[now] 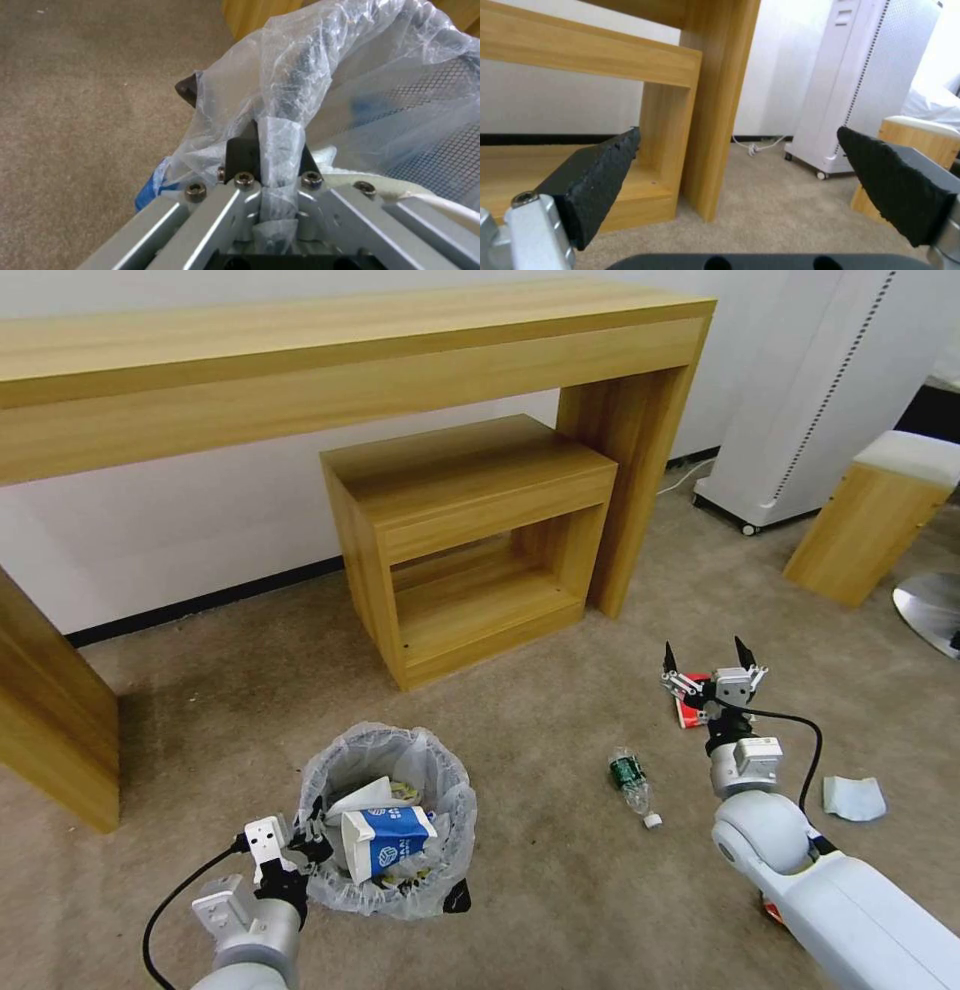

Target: Pick up the trash bin and place the garbage on the floor into it.

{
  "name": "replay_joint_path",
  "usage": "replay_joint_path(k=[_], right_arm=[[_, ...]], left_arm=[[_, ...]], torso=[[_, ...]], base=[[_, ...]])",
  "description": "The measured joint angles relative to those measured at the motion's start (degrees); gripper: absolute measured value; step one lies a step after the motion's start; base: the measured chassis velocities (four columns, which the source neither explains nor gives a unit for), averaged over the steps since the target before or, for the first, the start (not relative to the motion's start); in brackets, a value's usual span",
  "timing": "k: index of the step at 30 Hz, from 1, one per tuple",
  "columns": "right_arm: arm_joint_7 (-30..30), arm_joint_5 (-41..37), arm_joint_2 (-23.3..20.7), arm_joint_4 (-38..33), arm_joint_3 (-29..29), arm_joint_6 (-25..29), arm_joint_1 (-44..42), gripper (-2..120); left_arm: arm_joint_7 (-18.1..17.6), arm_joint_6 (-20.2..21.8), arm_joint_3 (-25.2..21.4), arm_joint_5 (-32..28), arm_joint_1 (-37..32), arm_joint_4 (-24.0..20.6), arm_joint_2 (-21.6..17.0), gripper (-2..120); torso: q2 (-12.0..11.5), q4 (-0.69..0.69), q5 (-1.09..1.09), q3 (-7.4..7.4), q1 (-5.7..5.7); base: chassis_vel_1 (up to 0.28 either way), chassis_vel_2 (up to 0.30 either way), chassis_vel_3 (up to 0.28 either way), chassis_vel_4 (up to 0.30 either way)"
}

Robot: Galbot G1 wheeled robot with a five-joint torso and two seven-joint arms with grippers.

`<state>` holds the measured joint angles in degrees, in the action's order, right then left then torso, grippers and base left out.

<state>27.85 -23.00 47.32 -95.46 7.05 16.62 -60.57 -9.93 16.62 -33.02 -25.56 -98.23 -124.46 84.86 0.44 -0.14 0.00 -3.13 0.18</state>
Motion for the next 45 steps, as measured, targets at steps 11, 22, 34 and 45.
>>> replay_joint_path(k=[11,22,34,45], right_arm=[[-1.6,2.1,1.2,0.9,-0.6,2.7,0.1,100],[-1.7,2.7,1.2,1.3,-0.3,3.6,0.1,99],[-1.7,3.0,1.4,1.6,0.0,4.2,0.0,98],[-1.2,4.0,1.8,2.0,0.2,4.8,-0.2,99]], left_arm=[[0.0,0.0,-0.2,-0.1,-0.4,-0.3,-0.2,1],[0.0,0.0,-0.1,0.0,-0.6,-0.3,-0.1,1],[0.0,0.0,0.0,0.1,-0.7,-0.3,-0.1,1],[0.0,0.0,0.2,0.2,-0.9,-0.5,-0.1,1]], torso=[[0.0,0.0,0.0,0.0,0.0],[0.0,0.0,0.0,0.0,0.0],[0.0,0.0,0.0,0.0,0.0],[0.0,-0.01,-0.01,0.0,0.0]], base=[[0.0,0.0,0.0,0.0],[0.0,0.0,0.0,0.0],[-0.045,-0.048,-0.051,-0.039],[-0.049,-0.048,-0.052,-0.054]])
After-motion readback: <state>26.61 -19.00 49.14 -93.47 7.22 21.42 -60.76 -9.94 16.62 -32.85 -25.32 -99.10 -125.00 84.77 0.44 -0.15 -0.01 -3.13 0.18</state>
